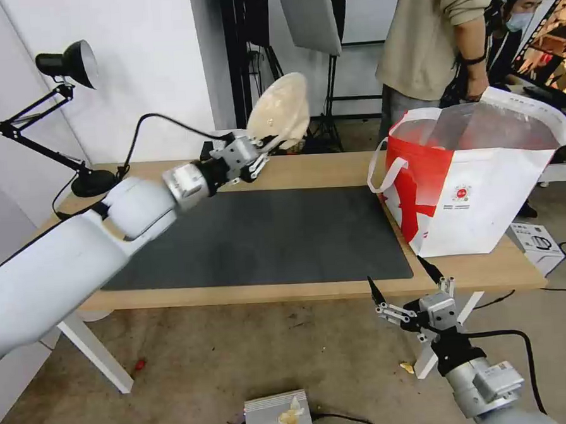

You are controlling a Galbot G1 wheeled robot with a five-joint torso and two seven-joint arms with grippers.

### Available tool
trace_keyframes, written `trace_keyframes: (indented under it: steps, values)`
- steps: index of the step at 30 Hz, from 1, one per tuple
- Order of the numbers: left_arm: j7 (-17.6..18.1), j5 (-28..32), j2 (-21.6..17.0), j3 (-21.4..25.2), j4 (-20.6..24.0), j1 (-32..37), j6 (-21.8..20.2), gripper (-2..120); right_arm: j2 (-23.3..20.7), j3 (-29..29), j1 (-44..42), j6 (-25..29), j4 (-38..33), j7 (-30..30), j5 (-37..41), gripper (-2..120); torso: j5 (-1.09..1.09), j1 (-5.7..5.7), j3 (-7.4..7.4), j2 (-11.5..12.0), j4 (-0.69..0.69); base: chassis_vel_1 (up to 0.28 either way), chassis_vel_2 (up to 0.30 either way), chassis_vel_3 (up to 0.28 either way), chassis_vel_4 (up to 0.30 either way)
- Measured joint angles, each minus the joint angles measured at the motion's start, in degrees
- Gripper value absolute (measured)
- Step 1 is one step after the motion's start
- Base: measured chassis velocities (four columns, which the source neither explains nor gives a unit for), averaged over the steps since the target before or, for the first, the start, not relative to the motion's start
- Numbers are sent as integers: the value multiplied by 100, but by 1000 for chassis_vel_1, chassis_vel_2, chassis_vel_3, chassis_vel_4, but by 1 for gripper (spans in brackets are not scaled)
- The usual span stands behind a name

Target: Pick up the trash from the table and place it into the takeout bag.

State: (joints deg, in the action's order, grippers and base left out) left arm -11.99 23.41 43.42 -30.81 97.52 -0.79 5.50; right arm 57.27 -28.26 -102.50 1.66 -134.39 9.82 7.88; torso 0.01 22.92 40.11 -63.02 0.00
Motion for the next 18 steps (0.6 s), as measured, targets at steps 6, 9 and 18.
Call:
trace_keyframes:
  steps: [6, 9, 18]
  values:
    - [89, 71, 604, -652, -483, -735, -15, 2, 0, 0, -1, 0, 0, 0, 0, 100, -1, 0, 0, 0, 2, 0, 0, 0, 0]
    - [117, 81, 972, -848, -727, -968, -17, 2, 0, 0, 0, 0, 0, 0, 0, 100, 0, 0, 0, -1, 1, 0, 0, 0, 0]
    - [35, -111, 2333, -1253, -1860, -1475, 34, 2, 0, 0, 0, 0, 0, 0, 0, 100, 3, 0, 0, -1, -2, 0, 0, 0, 0]
